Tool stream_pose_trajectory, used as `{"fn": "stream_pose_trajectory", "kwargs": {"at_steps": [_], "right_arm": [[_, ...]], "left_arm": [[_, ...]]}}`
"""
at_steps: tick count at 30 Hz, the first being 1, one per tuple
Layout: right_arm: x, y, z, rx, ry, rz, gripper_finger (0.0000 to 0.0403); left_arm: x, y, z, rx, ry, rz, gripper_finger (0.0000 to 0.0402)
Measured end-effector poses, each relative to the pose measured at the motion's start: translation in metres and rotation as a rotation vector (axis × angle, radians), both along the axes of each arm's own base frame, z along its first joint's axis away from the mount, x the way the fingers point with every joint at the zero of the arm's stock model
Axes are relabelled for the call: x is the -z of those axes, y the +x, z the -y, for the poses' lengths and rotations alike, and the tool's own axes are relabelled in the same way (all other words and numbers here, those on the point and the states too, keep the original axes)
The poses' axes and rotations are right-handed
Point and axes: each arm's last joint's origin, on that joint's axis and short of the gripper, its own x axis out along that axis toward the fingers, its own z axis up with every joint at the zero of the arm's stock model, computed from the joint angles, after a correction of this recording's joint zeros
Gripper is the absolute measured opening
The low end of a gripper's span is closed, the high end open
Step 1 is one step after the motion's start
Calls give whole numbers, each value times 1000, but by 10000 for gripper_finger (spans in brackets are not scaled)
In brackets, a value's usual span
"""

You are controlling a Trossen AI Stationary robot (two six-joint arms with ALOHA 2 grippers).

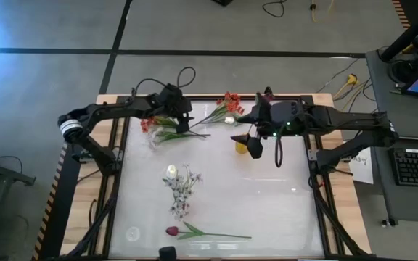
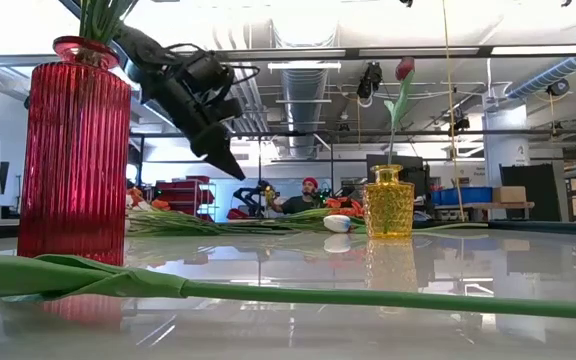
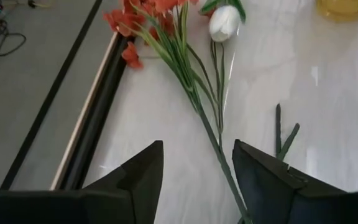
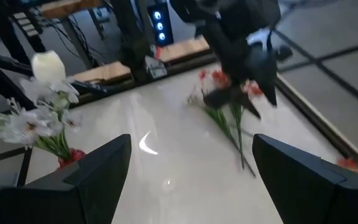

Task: Sort flowers into vase by color
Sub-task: Put the right orange flowers into the yellow vase

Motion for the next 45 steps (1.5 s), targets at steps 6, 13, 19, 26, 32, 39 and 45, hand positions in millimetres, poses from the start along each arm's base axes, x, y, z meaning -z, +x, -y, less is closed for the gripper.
{"fn": "stream_pose_trajectory", "kwargs": {"at_steps": [6,13,19,26,32,39,45], "right_arm": [[-2,1,0,-18,-40,18,326],[-2,1,0,-18,-51,15,326],[-2,1,0,-20,-55,15,326],[-2,1,0,-21,-58,12,326],[-2,1,0,-25,-74,9,326],[-2,1,0,-27,-78,8,326],[0,3,0,-29,-81,0,326]], "left_arm": [[15,7,-5,0,-11,-13,178],[31,14,-9,7,-54,-2,178],[45,19,-12,-11,-88,4,178],[61,23,-14,-36,-133,-10,178],[69,26,-16,-42,-136,-3,178],[79,27,-17,-45,-150,-20,154],[80,27,-18,-51,-153,-14,84]]}}
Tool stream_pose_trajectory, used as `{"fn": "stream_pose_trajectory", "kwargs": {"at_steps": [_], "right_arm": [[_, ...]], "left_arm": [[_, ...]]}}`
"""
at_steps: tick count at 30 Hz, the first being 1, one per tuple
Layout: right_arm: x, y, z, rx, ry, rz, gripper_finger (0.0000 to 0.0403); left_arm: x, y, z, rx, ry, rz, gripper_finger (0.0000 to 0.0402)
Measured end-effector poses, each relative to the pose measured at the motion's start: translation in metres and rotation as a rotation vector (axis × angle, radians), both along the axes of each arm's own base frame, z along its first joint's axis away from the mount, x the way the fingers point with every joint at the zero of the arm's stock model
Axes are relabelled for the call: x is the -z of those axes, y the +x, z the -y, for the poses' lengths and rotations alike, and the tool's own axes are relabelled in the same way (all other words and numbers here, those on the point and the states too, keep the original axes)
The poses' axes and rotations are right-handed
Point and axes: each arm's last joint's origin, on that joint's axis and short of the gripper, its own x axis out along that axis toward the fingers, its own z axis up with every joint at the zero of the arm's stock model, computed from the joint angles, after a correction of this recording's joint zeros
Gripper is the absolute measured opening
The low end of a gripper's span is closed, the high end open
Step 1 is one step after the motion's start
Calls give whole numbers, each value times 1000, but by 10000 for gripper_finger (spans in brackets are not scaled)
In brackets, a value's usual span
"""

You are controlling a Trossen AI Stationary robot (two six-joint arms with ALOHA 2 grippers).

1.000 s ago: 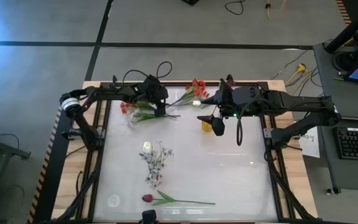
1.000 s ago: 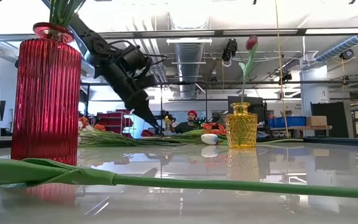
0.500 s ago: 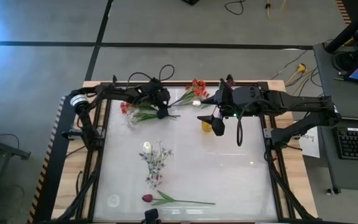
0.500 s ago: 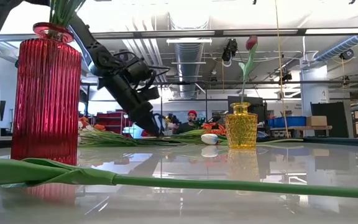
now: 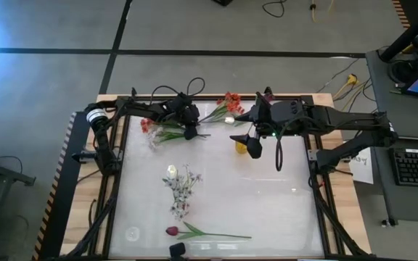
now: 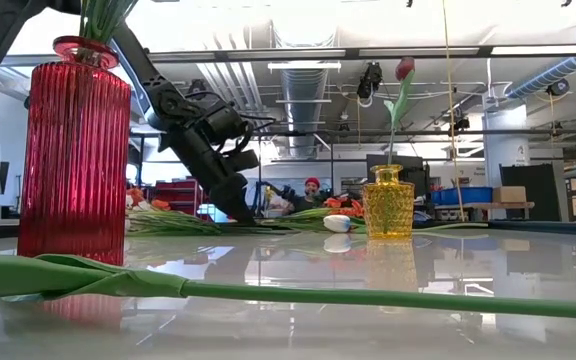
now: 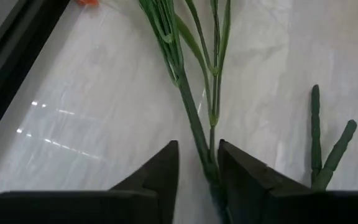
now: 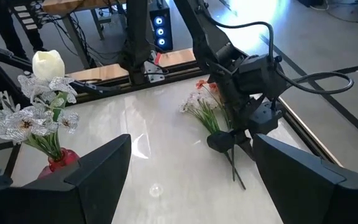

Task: Sort flowers into vase by color
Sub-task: Put the right orange flowers into the yellow vase

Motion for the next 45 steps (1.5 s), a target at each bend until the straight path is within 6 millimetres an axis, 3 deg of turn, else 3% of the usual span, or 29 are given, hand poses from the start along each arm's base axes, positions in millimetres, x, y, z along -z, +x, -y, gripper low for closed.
{"fn": "stream_pose_trajectory", "kwargs": {"at_steps": [6,13,19,26,33,45], "right_arm": [[8,9,0,-3,-6,-34,326],[11,12,0,-3,-6,-47,326],[10,11,0,-7,-13,-43,326],[9,10,0,-22,-42,-46,326],[8,11,0,-44,-87,-43,326],[7,13,0,-73,-146,-33,326]], "left_arm": [[0,0,0,-27,-21,9,7],[-5,-1,-1,-56,-34,32,2],[-25,-3,0,-65,-9,85,0],[-67,-16,-1,-87,56,179,0],[-119,-44,-2,-137,144,292,0],[-211,-97,40,-156,275,576,0]]}}
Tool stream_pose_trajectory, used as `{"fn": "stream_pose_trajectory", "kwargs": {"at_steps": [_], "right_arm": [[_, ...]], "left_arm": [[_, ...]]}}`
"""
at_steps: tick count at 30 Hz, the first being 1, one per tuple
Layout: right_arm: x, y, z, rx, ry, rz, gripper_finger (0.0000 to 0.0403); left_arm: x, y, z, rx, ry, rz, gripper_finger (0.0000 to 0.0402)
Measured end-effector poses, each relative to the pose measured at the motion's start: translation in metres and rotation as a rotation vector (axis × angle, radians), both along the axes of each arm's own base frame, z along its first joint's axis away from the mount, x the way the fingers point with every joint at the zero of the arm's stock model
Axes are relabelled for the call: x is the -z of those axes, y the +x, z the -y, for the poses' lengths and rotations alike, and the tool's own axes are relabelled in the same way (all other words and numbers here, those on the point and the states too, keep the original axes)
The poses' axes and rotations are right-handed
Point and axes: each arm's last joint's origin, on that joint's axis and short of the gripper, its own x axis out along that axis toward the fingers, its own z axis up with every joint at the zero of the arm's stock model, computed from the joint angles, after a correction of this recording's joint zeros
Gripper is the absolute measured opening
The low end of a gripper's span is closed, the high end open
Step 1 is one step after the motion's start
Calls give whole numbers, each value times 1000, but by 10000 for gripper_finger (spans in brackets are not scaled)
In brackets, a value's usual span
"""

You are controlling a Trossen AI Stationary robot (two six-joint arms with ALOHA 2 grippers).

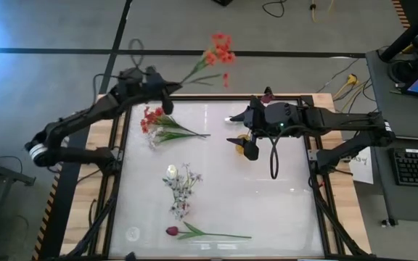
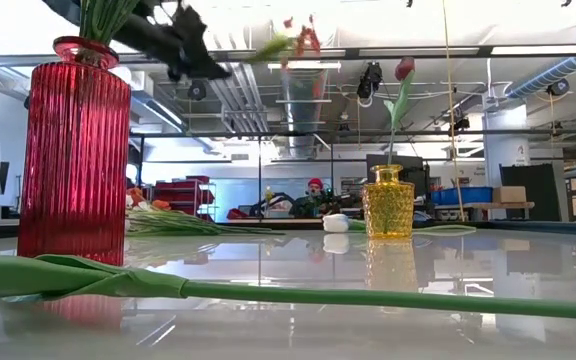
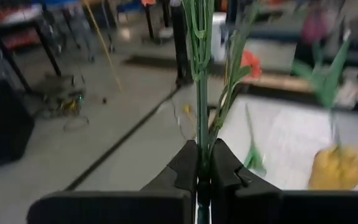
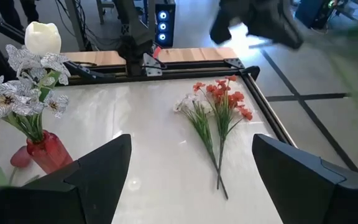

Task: Sort flowers into vase by color
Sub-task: Put the right orange flowers into the yellow vase

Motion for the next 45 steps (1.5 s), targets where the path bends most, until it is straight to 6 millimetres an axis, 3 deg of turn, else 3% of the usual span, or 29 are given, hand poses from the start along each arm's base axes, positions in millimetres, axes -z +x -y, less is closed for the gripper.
{"fn": "stream_pose_trajectory", "kwargs": {"at_steps": [8,17,21,33,45], "right_arm": [[10,18,0,-25,-51,84,326],[27,62,-1,-50,-141,214,326],[21,72,-1,-40,-150,343,326],[-1,72,17,-14,-162,572,326],[0,100,33,-134,-159,648,326]], "left_arm": [[-36,-22,31,172,-2,215,0],[-47,-9,61,332,9,305,0],[-49,-3,72,391,12,323,0],[-50,7,95,506,6,332,0],[-40,24,92,499,-8,299,0]]}}
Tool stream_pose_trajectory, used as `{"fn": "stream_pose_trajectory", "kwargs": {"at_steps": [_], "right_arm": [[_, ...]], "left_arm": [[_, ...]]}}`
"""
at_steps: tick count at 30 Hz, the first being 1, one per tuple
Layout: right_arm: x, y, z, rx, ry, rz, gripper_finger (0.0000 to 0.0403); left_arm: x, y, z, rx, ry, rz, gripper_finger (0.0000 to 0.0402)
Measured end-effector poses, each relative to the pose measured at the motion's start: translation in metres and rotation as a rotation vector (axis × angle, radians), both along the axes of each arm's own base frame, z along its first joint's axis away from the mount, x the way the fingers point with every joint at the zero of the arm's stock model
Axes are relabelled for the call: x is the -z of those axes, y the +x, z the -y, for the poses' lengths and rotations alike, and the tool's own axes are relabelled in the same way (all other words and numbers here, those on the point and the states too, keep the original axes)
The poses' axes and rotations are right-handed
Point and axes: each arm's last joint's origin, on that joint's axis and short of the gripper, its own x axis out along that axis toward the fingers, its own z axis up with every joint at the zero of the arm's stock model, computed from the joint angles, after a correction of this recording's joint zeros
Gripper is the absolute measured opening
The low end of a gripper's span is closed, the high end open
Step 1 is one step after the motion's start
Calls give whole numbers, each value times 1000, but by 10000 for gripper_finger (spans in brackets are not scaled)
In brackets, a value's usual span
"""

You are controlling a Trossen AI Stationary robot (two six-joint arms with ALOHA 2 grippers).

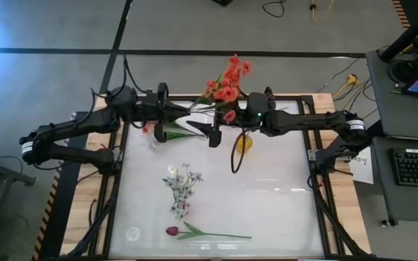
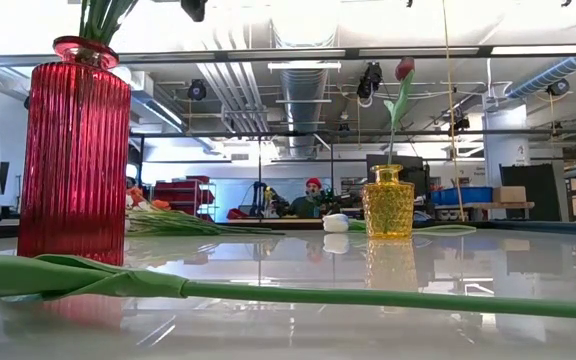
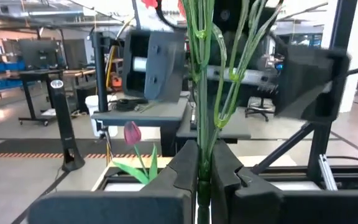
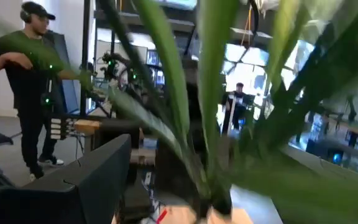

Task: Sort flowers into vase by color
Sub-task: Put the right orange flowers into the yellow vase

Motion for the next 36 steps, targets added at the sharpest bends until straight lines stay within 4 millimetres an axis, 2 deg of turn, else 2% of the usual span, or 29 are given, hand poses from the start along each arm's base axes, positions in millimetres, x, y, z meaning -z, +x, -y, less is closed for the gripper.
{"fn": "stream_pose_trajectory", "kwargs": {"at_steps": [3,6,14,17,18,24,29,33,36], "right_arm": [[-1,0,0,5,-7,13,315],[-2,-1,2,13,-2,16,279],[-3,-2,7,25,13,15,101],[-3,-2,7,27,-3,13,33],[-3,-2,7,28,-6,12,22],[-12,-17,7,44,24,-33,14],[-37,-47,14,260,-34,-38,13],[-52,-74,18,282,12,-80,13],[-45,-87,15,243,81,-216,13]], "left_arm": [[1,1,0,0,4,-7,0],[1,0,0,0,4,-7,0],[0,0,0,0,5,-4,1],[0,0,0,0,6,-3,14],[0,0,0,1,8,-3,22],[-4,-9,0,-16,29,-3,104],[-4,-22,-3,-64,43,-47,175],[-1,-35,-4,-192,15,-118,202],[6,-45,-3,-292,7,-218,207]]}}
